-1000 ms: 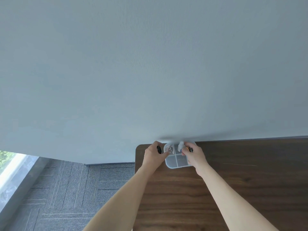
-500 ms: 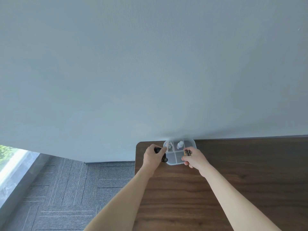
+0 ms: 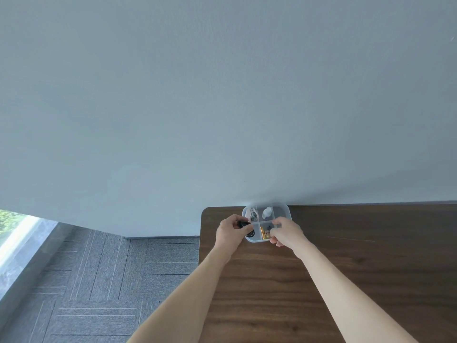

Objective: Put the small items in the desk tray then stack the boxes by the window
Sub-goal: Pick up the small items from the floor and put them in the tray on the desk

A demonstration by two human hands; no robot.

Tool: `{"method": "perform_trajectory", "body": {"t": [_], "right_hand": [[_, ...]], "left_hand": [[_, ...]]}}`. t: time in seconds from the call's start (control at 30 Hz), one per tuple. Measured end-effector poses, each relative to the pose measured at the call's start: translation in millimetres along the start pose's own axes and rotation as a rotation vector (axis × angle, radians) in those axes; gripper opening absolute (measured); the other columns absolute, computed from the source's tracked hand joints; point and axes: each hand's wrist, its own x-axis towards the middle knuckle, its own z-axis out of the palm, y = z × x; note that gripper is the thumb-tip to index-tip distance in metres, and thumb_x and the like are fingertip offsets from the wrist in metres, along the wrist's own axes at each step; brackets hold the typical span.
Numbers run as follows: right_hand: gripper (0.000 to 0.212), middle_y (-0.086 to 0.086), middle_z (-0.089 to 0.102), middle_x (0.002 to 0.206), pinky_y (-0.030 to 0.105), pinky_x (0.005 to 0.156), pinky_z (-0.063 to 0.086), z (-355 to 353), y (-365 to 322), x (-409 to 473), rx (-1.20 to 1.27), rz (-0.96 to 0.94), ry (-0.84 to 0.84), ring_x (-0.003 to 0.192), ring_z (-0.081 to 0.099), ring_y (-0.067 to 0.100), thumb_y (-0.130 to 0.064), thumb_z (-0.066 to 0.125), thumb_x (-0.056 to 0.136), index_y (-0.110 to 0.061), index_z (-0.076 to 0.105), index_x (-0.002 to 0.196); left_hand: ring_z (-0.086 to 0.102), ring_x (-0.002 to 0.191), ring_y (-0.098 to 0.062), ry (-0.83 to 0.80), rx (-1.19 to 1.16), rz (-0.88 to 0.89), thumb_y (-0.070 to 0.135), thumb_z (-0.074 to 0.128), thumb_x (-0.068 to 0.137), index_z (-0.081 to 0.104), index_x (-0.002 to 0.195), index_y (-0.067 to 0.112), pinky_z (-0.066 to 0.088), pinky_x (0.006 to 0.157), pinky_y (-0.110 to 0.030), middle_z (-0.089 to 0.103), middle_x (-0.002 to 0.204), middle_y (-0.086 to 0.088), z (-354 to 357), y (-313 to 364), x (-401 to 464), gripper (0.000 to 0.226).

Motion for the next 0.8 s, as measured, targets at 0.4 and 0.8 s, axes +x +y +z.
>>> {"method": "perform_trajectory", "body": {"t": [0.4,0.8], "right_hand": [[0.037,0.01,0.071,0.105,0.002,0.043,0.039,-3.1,7.2,-2.5,0.047,-0.035,0.11,0.071,0.063,0.005,0.005,0.056,0.083,-0.013,0.065,0.114],[0.018,0.001,0.069,0.101,0.02,0.058,0.057,-6.7,34.7,-32.4,0.073,-0.041,0.112,0.078,0.072,0.014,-0.015,0.054,0.095,-0.016,0.069,0.106]], "left_hand": [[0.064,0.077,-0.012,-0.007,0.133,0.049,0.02,0.07,0.087,0.073,0.095,0.023,0.059,0.081,-0.034,0.072,0.089,0.004,0.1,2.3,3.9,0.009],[0.064,0.084,-0.021,0.029,0.298,0.005,0.019,0.054,0.091,0.071,0.095,0.025,0.056,0.071,-0.031,0.068,0.101,0.002,-19.2,-22.3,-18.0,0.019]]}}
